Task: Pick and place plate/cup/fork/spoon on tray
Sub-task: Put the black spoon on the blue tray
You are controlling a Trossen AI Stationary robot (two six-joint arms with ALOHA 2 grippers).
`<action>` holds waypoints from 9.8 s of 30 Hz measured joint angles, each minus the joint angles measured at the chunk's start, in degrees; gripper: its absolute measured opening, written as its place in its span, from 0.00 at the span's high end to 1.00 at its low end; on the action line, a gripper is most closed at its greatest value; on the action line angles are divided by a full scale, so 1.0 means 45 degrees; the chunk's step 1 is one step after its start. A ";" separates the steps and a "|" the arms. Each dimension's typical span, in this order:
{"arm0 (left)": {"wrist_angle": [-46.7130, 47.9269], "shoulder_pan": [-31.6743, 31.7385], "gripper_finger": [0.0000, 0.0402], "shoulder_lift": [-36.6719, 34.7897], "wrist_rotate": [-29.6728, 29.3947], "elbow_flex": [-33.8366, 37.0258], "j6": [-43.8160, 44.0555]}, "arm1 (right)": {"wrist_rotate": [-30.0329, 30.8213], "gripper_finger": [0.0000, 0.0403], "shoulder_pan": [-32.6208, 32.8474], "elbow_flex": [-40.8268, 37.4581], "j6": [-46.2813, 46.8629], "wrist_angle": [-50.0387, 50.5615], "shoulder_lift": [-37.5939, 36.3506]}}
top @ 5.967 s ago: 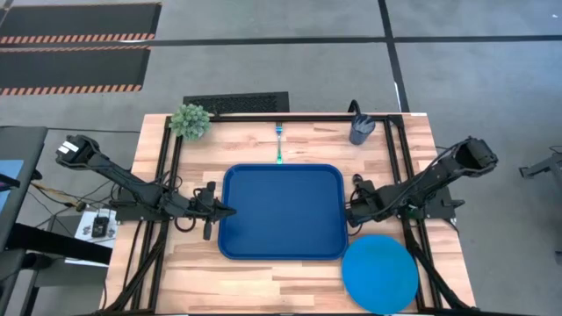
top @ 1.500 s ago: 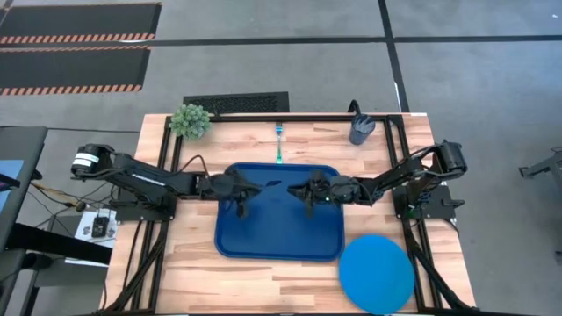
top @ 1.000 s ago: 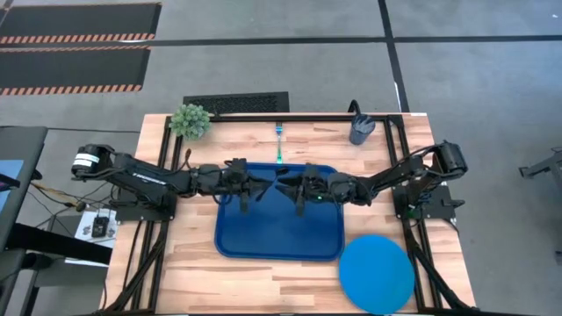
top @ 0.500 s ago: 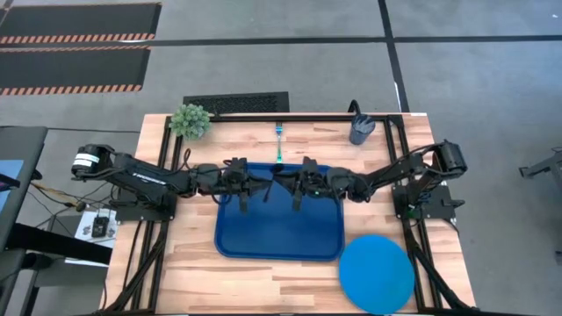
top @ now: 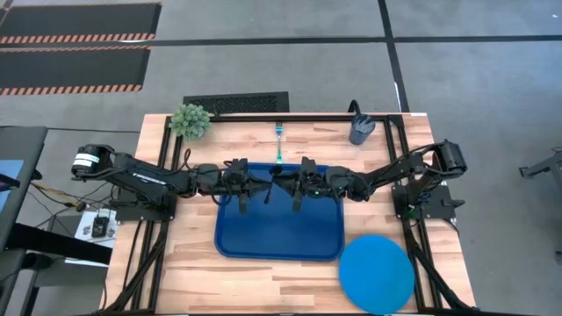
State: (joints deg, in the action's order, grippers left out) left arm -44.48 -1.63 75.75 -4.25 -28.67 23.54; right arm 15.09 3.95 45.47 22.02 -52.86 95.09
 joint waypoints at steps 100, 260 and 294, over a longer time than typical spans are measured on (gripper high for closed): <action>0.0007 -0.2919 0.85 -0.0622 -0.1589 0.1205 -0.1946 | 0.1953 0.82 0.2191 -0.7476 1.4313 0.6207 -0.3999; 0.1717 -0.4386 0.85 -0.0622 -0.4178 0.1588 -0.1081 | -0.1129 0.77 -0.0419 0.4299 0.6840 1.7381 0.2667; 0.1736 -0.4383 0.85 -0.0622 -0.4193 0.1588 -0.1099 | -0.1001 0.79 -0.0304 0.4998 0.5453 1.8804 0.2895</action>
State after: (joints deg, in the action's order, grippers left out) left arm -36.67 -21.35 72.95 -23.11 -21.52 18.59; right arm 10.59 2.58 67.96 46.56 31.75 108.12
